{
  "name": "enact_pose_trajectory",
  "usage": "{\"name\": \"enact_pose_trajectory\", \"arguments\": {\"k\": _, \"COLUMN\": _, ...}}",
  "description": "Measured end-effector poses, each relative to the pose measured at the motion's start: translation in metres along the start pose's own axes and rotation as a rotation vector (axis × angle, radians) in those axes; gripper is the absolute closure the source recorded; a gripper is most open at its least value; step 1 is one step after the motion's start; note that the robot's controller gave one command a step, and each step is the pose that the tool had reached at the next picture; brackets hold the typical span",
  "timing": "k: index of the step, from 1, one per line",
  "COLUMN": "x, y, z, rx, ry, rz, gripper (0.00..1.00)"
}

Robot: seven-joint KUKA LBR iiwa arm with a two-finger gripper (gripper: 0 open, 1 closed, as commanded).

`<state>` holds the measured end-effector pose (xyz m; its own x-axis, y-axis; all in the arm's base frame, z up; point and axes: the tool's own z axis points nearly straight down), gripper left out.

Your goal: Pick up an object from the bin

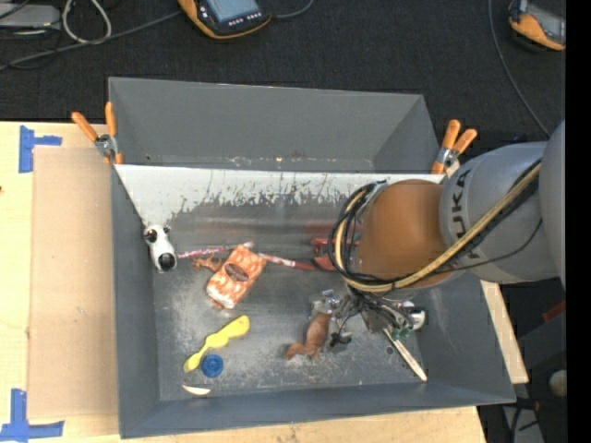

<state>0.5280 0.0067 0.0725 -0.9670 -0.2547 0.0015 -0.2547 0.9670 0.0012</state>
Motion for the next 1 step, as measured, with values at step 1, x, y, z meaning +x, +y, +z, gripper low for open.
{"name": "enact_pose_trajectory", "arguments": {"k": 1, "x": 0.0, "y": -0.0001, "z": -0.0001, "rx": 0.0, "ry": 0.0, "rz": 0.0, "gripper": 1.0}}
